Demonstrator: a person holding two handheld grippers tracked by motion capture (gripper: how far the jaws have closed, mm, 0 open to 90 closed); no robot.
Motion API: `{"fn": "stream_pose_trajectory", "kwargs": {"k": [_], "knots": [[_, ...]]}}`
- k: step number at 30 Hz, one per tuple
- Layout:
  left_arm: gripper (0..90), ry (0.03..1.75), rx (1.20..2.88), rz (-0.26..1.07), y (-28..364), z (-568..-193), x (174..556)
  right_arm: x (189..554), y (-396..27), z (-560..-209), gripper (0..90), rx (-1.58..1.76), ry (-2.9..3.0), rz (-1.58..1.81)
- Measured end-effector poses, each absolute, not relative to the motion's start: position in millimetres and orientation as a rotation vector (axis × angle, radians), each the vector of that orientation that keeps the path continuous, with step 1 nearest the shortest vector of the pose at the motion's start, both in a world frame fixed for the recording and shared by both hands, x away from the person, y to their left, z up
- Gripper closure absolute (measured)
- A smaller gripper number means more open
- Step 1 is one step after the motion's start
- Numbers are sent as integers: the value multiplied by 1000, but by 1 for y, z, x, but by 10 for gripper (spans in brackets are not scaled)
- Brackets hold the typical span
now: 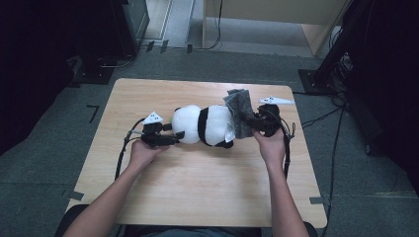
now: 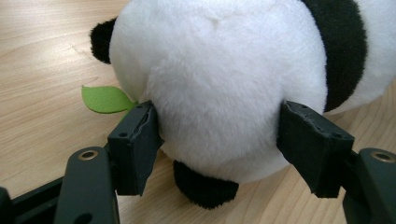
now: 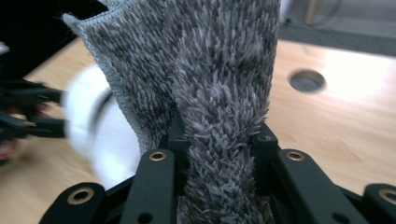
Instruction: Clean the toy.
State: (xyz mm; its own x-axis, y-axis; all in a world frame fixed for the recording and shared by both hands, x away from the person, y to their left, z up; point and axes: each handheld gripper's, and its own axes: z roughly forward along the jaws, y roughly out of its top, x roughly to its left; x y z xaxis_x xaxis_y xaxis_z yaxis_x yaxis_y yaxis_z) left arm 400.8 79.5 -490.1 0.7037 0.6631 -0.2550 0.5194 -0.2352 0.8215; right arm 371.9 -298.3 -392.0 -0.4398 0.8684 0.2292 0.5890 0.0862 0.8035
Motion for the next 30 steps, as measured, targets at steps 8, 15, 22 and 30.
{"fn": "stream_pose_trajectory", "kwargs": {"k": [8, 15, 22, 30], "knots": [[308, 918, 1907, 184, 79, -489, 400, 373, -276, -382, 701, 1382, 2125, 1330], [309, 907, 1909, 188, 79, -489, 400, 386, -273, -415, 701, 1433, 2143, 1248], [317, 899, 1928, 186, 75, -491, 399, 391, -283, -428, 701, 1486, 2097, 1232], [327, 888, 1934, 200, 72, -492, 399, 397, -291, -443, 706, 1545, 2087, 1212]]}}
